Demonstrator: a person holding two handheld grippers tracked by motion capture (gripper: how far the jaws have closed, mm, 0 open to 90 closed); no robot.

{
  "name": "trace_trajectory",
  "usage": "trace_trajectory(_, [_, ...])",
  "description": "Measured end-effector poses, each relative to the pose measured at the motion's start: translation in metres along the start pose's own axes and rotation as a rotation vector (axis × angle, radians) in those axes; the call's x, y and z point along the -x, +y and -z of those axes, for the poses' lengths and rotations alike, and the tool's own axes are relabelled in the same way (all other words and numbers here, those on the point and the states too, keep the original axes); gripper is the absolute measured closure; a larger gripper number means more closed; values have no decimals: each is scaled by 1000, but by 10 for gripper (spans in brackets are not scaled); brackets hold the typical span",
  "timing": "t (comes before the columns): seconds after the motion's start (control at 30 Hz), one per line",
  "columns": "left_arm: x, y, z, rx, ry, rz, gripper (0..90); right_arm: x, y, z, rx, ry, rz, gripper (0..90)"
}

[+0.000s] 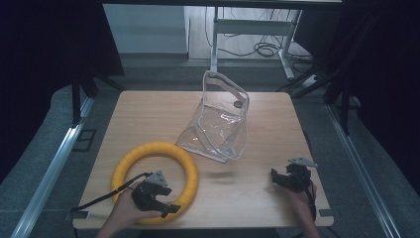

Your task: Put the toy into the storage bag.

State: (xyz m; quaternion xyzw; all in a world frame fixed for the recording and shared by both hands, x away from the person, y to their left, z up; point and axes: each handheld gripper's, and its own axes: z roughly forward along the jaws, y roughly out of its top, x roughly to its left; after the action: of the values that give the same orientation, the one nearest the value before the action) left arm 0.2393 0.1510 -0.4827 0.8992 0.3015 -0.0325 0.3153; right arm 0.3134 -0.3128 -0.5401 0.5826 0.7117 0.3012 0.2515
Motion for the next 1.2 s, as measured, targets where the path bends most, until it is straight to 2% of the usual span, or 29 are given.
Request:
trace_trajectory(0.2, [4, -2, -11, -52, -7, 1, 303, 0, 0, 0, 0, 0, 0, 137])
trace_trajectory(0.23, [5, -3, -17, -82, -3, -2, 305, 0, 0, 0, 0, 0, 0, 137])
trace_trajectory(0.33, [6, -3, -21, -102, 9, -4, 322, 0, 0, 0, 0, 0, 0, 137])
trace_trajectory(0.47, [8, -2, -28, -129, 39, -10, 346, 0, 0, 0, 0, 1, 0, 137])
trace_trajectory(0.53, [9, -2, -30, -158, 59, -16, 363, 0, 0, 0, 0, 1, -1, 137])
trace_trajectory(0.73, [10, 1, -32, -195, 82, -12, 407, 0, 0, 0, 0, 0, -2, 137])
trace_trajectory(0.8, [12, 1, -35, -217, 103, -17, 426, 0, 0, 0, 0, -1, -2, 138])
trace_trajectory(1.0, [14, 5, -37, -242, 119, -23, 429, 0, 1, 0, 0, -2, -2, 138])
trace_trajectory(1.1, [17, 8, -39, -262, 141, -32, 433, 0, 1, 0, -1, -1, -3, 137])
trace_trajectory(1.13, [18, 9, -40, -273, 162, -43, 448, 0, 1, -1, 0, -1, -2, 137])
trace_trajectory(1.2, [19, 9, -40, -273, 166, -44, 453, 0, 1, -1, -1, -1, -2, 138])
